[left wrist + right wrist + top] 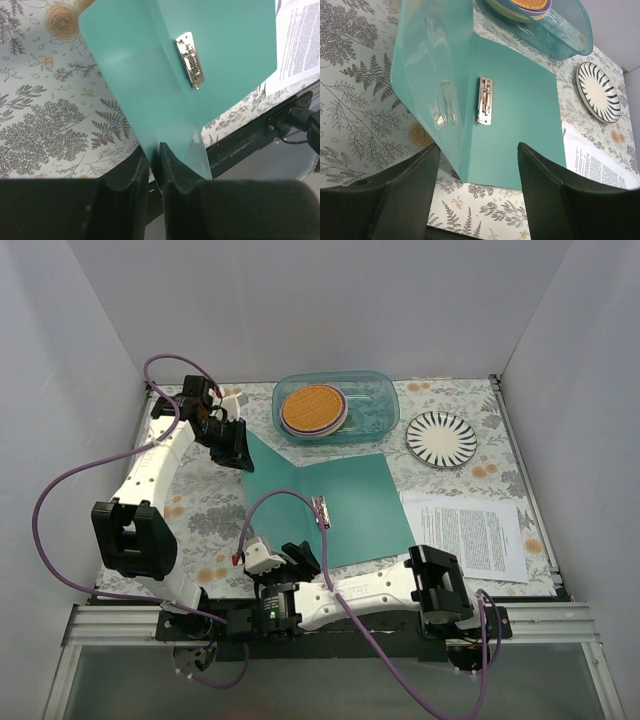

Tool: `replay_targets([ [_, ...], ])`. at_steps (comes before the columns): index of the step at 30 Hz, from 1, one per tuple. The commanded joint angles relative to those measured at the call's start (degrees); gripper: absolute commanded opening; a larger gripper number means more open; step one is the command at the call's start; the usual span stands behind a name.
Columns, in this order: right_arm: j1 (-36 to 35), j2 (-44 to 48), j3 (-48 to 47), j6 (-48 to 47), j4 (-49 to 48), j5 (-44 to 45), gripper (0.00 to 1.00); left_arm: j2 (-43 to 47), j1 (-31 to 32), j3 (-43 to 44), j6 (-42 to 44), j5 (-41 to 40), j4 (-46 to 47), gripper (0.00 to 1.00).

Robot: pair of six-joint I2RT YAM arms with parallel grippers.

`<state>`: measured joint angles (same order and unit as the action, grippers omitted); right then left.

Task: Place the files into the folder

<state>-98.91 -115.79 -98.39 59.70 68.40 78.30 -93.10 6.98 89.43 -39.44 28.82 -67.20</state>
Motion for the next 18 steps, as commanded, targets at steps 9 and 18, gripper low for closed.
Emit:
replay_targets([
  [9, -4.1, 7.4, 5.2, -3.6, -6.6, -1.0, 0.73, 5.5, -2.1, -9.3, 0.7, -14.2, 9.5, 0.11],
  [18, -0.7, 15.0, 8.9, 8.6, 1.0, -3.5, 0.77, 8.5, -3.2, -15.0, 4.0, -19.1, 11.8, 0.69],
])
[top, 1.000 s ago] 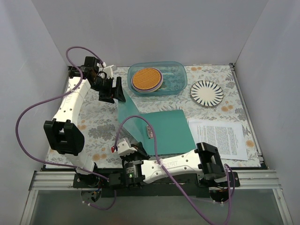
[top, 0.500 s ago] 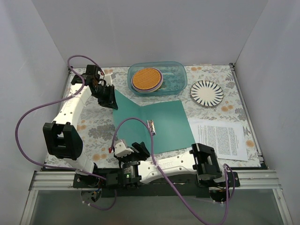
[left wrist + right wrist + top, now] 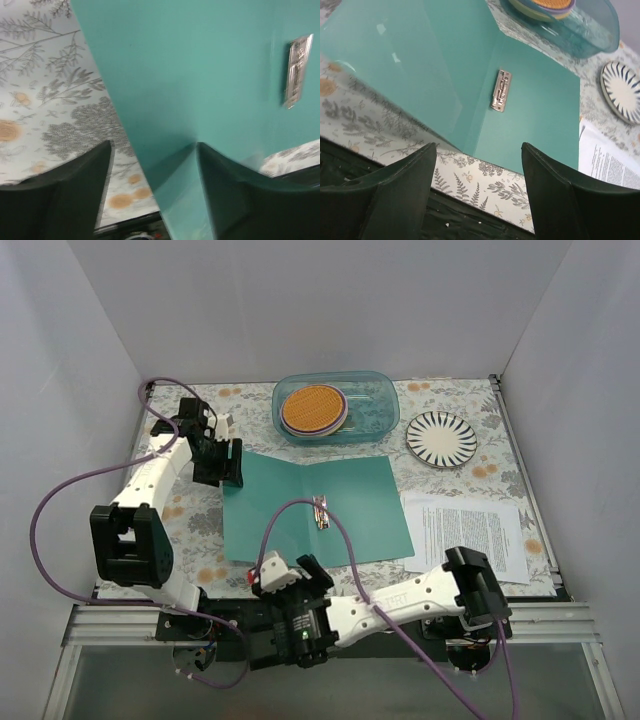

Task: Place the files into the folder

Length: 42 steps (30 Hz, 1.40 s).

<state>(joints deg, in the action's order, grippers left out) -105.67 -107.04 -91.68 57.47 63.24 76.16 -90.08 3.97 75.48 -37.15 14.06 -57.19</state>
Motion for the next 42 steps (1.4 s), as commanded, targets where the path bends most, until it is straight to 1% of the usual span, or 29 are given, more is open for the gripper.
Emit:
replay_targets([
  [1, 7.5, 7.5, 3.3, 10.4, 5.0, -2.7, 0.77, 6.7, -0.6, -1.2, 1.4, -5.5, 2.3, 0.98],
  [2, 10.3, 8.8, 5.0, 9.6, 3.3, -4.0, 0.77, 7.5, -0.7, -1.3, 1.3, -7.4, 2.4, 0.98],
  [3, 11.7, 11.8, 6.8, 8.3, -1.9, -6.7, 0.77, 8.2, -0.8, -0.8, 1.4, -8.1, 2.6, 0.98],
  [4, 13.1, 13.6, 11.3, 5.1, -4.9, -8.3, 0.77, 8.6, -1.1, -0.3, 2.3, -8.6, 2.4, 0.98],
  [5, 16.2, 15.4, 13.6, 3.8, -7.8, -10.0, 0.77, 9.3, -1.2, 0.4, 2.7, -9.1, 2.4, 0.98],
  [6, 17.8, 18.9, 15.9, 3.0, -12.7, -13.4, 0.77, 9.3, -1.4, 2.3, 3.1, -10.1, 2.3, 0.98],
  [7, 19.4, 20.5, 20.4, 2.0, -14.5, -15.5, 0.77, 9.2, -2.3, 3.2, 3.8, -10.3, 1.6, 0.98],
  [8, 23.2, 22.0, 22.3, 2.0, -15.9, -17.7, 0.77, 9.0, -2.6, 4.4, 4.3, -10.4, 1.3, 0.98],
  [9, 25.0, 24.3, 24.4, 2.5, -17.0, -21.0, 0.77, 8.7, -3.0, 5.5, 4.5, -11.2, 1.1, 0.98],
  [10, 26.7, 25.4, 27.4, 3.2, -17.0, -22.4, 0.77, 8.6, -3.5, 7.5, 4.8, -11.3, 0.9, 0.98],
  [11, 29.9, 26.3, 29.1, 3.0, -17.4, -23.6, 0.77, 8.7, -3.5, 8.4, 5.2, -11.4, 0.7, 0.98],
  [13, 32.6, 28.2, 31.5, 2.8, -18.1, -26.3, 0.77, 8.4, -3.5, 11.4, 5.2, -9.2, -0.2, 0.98],
  [15, 35.5, 29.7, 34.5, 1.2, -20.1, -28.0, 0.77, 7.1, -3.5, 13.7, 4.5, -4.5, -2.9, 0.98],
  [16, 37.4, 30.0, 35.4, 0.5, -20.9, -28.8, 0.77, 6.3, -3.1, 15.3, 4.4, 2.2, -4.0, 0.98],
  [18, 39.5, 30.5, 37.7, -0.6, -22.4, -30.7, 0.78, 5.5, -1.0, 15.2, 4.4, 8.1, -6.0, 0.98],
  [19, 41.1, 30.7, 38.4, -0.7, -22.8, -31.3, 0.78, 6.0, 2.8, 14.5, 5.4, 16.1, -6.2, 0.98],
  [20, 41.9, 31.3, 39.1, -1.0, -23.4, -31.9, 0.78, 6.7, 5.2, 10.2, 7.1, 19.3, -5.7, 0.98],
  [21, 42.4, 31.9, 40.5, -1.6, -24.6, -32.3, 0.78, 8.2, 7.6, 7.3, 6.4, 20.0, -0.5, 0.98],
  [22, 43.4, 32.4, 41.1, -2.1, -25.3, -32.6, 0.78, 9.8, 12.9, 4.1, 5.3, 17.3, 2.2, 0.98],
  [23, 44.1, 33.5, 41.8, -2.4, -25.6, -32.8, 0.78, 9.8, 15.5, 0.5, 4.6, 15.4, 4.3, 0.98],
  [24, 44.8, 34.1, 42.5, -2.8, -26.2, -33.3, 0.78, 9.1, 17.7, -0.8, 3.1, 13.9, 6.6, 0.98],
  [25, 46.2, 34.8, 43.2, -3.2, -26.8, -33.4, 0.78, 6.7, 20.6, -1.5, 2.3, 12.9, 7.3, 0.98],
  [30, 49.6, 40.4, 46.1, -4.3, -28.9, -35.6, 0.78, 0.9, 25.2, -2.3, -1.5, 9.2, 12.9, 0.98],
  [33, 49.9, 42.9, 46.8, -4.0, -27.9, -35.6, 0.78, -1.1, 27.9, -2.9, -2.0, 9.7, 15.2, 0.98],
  [35, 49.9, 44.7, 46.9, -3.2, -26.5, -35.8, 0.78, -3.7, 30.9, -3.0, -2.8, 6.8, 15.9, 0.98],
  [37, 49.9, 46.1, 46.9, -3.1, -25.8, -36.0, 0.78, -6.2, 33.6, -2.4, -4.3, 1.9, 16.1, 0.98],
  [38, 49.9, 47.9, 47.0, -3.1, -25.6, -36.1, 0.79, -7.3, 33.9, -2.4, -6.6, 1.1, 16.2, 0.98],
  [39, 49.9, 48.9, 47.0, -3.0, -25.2, -36.2, 0.79, -9.7, 34.2, -1.9, -7.7, 0.5, 16.3, 0.98],
  [42, 49.9, 52.7, 47.4, -2.3, -24.0, -35.5, 0.79, -13.0, 34.6, -1.2, -10.7, -1.0, 17.3, 0.98],
])
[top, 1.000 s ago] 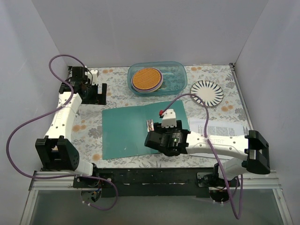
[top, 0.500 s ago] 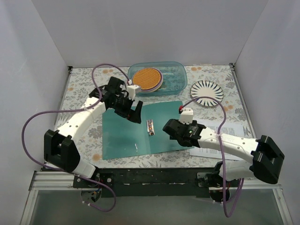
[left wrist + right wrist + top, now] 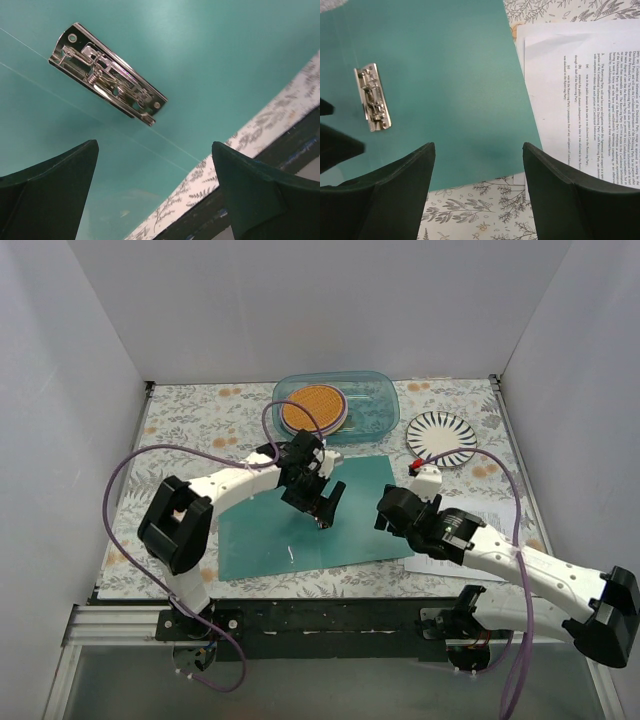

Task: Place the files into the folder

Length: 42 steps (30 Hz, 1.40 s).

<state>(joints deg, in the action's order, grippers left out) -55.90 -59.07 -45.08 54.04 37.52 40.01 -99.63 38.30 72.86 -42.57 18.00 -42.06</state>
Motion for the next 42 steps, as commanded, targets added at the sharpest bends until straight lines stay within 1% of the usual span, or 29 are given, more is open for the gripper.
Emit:
replay_targets([
  [1, 0.2, 5.6, 0.8, 1.2, 2.0, 0.9, 0.79, -4.0, 0.4, 1.4, -5.7, -5.4, 2.5, 0.98],
  [5, 0.1, 9.1, 0.5, 1.3, 3.3, 1.3, 0.79, -7.3, 0.6, 2.1, -6.4, -7.9, 3.7, 0.98],
  [8, 0.1, 9.7, -0.1, 0.7, 3.7, 1.1, 0.79, -9.0, 0.6, 2.4, -7.0, -9.6, 5.1, 0.98],
  [13, 0.1, 10.5, 0.0, -0.3, 3.8, 0.6, 0.79, -11.1, 0.6, 3.1, -8.1, -9.5, 6.9, 0.98],
  [15, 0.1, 10.7, 0.3, -0.3, 3.7, 0.4, 0.79, -12.1, 0.7, 2.8, -8.0, -10.6, 7.3, 0.98],
  [20, 0.2, 12.7, 2.7, 0.2, 2.8, -0.3, 0.79, -13.1, 0.8, 1.8, -8.3, -17.3, 8.5, 0.98],
  [21, 0.1, 13.2, 3.1, 0.1, 2.7, -0.5, 0.79, -13.1, 0.9, 1.5, -8.1, -21.1, 8.7, 0.98],
  [24, 0.1, 14.5, 4.3, 0.2, 1.4, -1.2, 0.79, -13.3, 1.2, 0.4, -7.4, -24.0, 8.5, 0.98],
  [25, 0.1, 14.9, 4.5, 0.2, 1.2, -1.2, 0.79, -13.4, 1.3, -0.3, -7.2, -26.1, 8.4, 0.98],
  [28, 0.1, 15.0, 4.6, 0.1, 0.9, -1.5, 0.78, -13.0, 1.5, -1.3, -6.8, -28.2, 8.3, 0.98],
  [32, 0.1, 14.9, 4.6, 0.2, 0.8, -1.9, 0.78, -11.7, 1.6, -3.4, -5.9, -29.0, 8.1, 0.98],
  [36, 0.1, 14.9, 5.4, 0.5, 0.4, -2.0, 0.78, -10.5, 1.6, -5.7, -4.7, -28.1, 8.0, 0.98],
  [38, 0.1, 14.8, 5.7, 1.7, 1.1, -1.2, 0.78, -10.3, 1.8, -6.2, -3.8, -27.2, 7.0, 0.97],
  [42, 0.2, 14.1, 5.7, 4.7, 3.5, 0.6, 0.77, -9.3, 2.0, -9.3, -1.4, -29.1, 6.7, 0.96],
])
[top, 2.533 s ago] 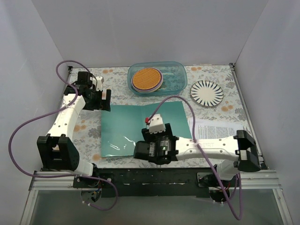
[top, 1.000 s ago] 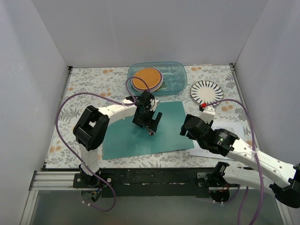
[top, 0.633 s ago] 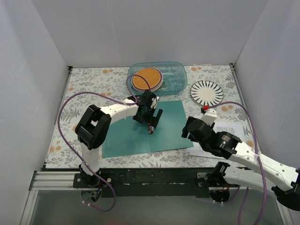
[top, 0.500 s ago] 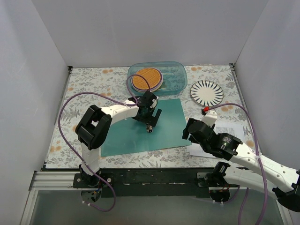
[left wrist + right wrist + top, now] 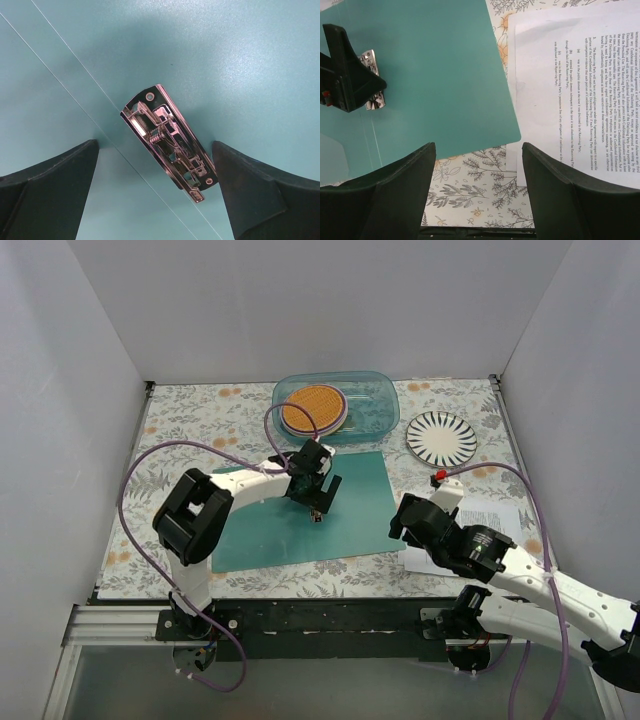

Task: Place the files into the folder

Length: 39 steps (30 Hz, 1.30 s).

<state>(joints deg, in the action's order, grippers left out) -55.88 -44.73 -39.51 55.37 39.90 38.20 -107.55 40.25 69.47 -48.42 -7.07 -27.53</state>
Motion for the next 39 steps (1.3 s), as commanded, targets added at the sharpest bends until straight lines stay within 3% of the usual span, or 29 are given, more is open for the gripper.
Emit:
replay_targets([
  [1, 0.1, -0.7, 0.0, 4.8, 2.8, 2.9, 0.78, -1.1, 0.1, -6.5, 5.3, -4.3, -7.9, 0.97],
  [13, 0.2, -2.9, 2.7, 9.5, 8.3, -3.1, 0.78, 2.5, 0.1, -9.3, 6.8, -4.4, -9.4, 0.96],
  [21, 0.0, -1.5, 5.8, 2.5, 10.6, -14.3, 0.73, 3.7, 0.1, -1.0, 5.2, -2.8, -14.9, 0.98],
  [28, -0.1, -1.4, 8.4, 0.3, 13.6, -13.3, 0.72, 6.7, 0.1, 8.5, 4.0, -2.6, -22.8, 0.98],
  [34, -0.3, -5.5, 9.1, 2.6, 11.8, -12.1, 0.71, 6.0, 0.1, 16.9, 3.4, 0.9, -27.7, 0.98],
  [39, -1.1, -3.0, 10.4, 12.4, 11.8, -12.0, 0.70, 3.1, 0.2, 21.9, 2.8, 2.8, -26.1, 0.98],
])
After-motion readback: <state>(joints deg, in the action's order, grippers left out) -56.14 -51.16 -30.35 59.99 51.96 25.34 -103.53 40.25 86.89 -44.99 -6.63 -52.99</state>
